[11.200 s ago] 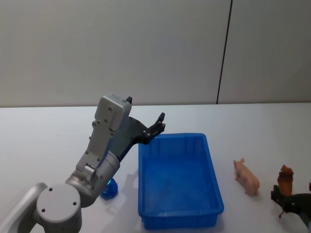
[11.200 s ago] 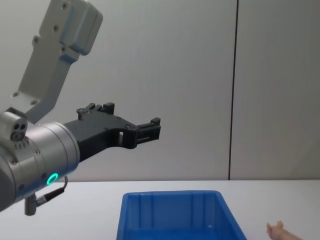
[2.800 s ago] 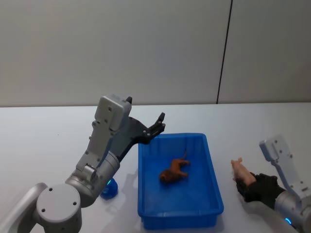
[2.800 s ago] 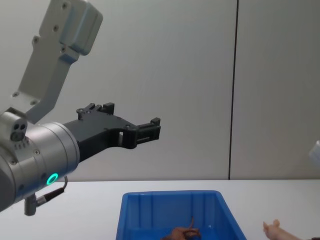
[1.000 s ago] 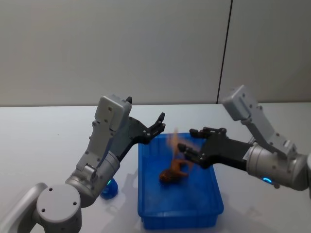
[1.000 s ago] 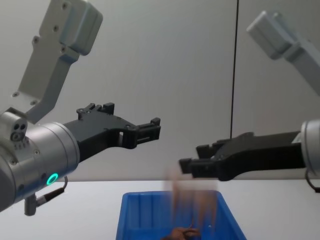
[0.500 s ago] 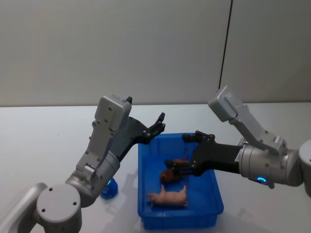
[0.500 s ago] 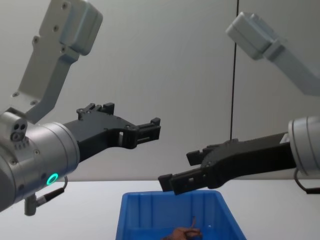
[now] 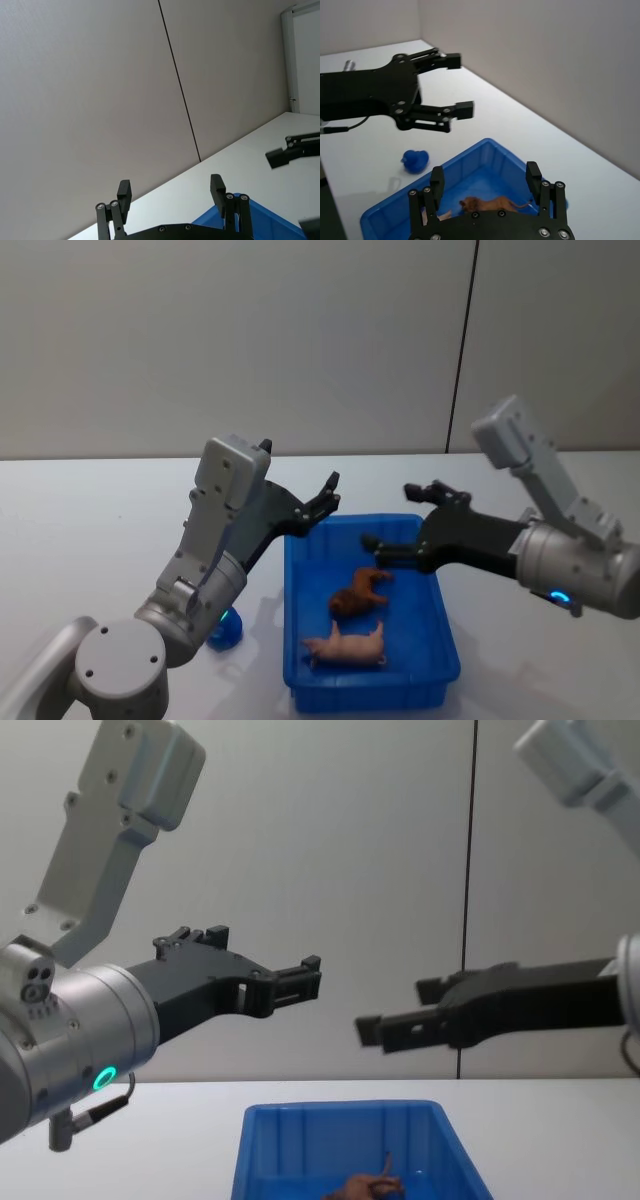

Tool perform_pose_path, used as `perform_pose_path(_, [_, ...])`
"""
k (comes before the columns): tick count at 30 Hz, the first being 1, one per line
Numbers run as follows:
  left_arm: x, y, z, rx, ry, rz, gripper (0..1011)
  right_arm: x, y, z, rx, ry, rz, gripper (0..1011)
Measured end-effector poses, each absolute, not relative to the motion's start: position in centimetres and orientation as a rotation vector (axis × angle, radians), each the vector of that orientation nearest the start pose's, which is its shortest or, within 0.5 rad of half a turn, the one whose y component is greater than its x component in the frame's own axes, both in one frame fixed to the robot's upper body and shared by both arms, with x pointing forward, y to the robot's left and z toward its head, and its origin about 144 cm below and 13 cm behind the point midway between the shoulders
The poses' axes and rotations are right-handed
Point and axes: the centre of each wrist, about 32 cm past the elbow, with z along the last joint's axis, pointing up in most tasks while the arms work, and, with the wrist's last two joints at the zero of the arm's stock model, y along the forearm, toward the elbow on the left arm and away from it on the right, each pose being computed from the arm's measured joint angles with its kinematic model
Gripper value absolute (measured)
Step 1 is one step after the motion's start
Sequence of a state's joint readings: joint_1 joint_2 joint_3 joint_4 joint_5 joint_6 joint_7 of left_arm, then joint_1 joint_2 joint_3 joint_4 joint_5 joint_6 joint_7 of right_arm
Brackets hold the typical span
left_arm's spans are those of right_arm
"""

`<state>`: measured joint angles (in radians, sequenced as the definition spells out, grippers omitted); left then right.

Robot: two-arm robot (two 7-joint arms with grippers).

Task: Pick up the two dolls from the table and place them into the box.

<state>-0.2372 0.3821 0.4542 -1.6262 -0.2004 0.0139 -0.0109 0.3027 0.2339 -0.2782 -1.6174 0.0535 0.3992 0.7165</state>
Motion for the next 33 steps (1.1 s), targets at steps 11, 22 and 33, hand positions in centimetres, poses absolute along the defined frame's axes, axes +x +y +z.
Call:
perform_pose_path(11, [49.2, 19.8, 120.4, 0.061, -0.268, 1.124, 1001, 51.1, -22.8, 124.6, -0.193, -0.056, -0.804, 1001])
perform_pose_path(22, [49.2, 19.8, 120.4, 0.061, -0.268, 1.124, 1001, 49.5, -24.7, 124.2, -0.147, -0.086, -0.973, 1001])
perform_pose_path(33, [48.9, 20.4, 120.7, 0.077, -0.245, 1.111, 1001, 47.8, -26.5, 123.9, -0.115, -0.119, -1.151, 1001])
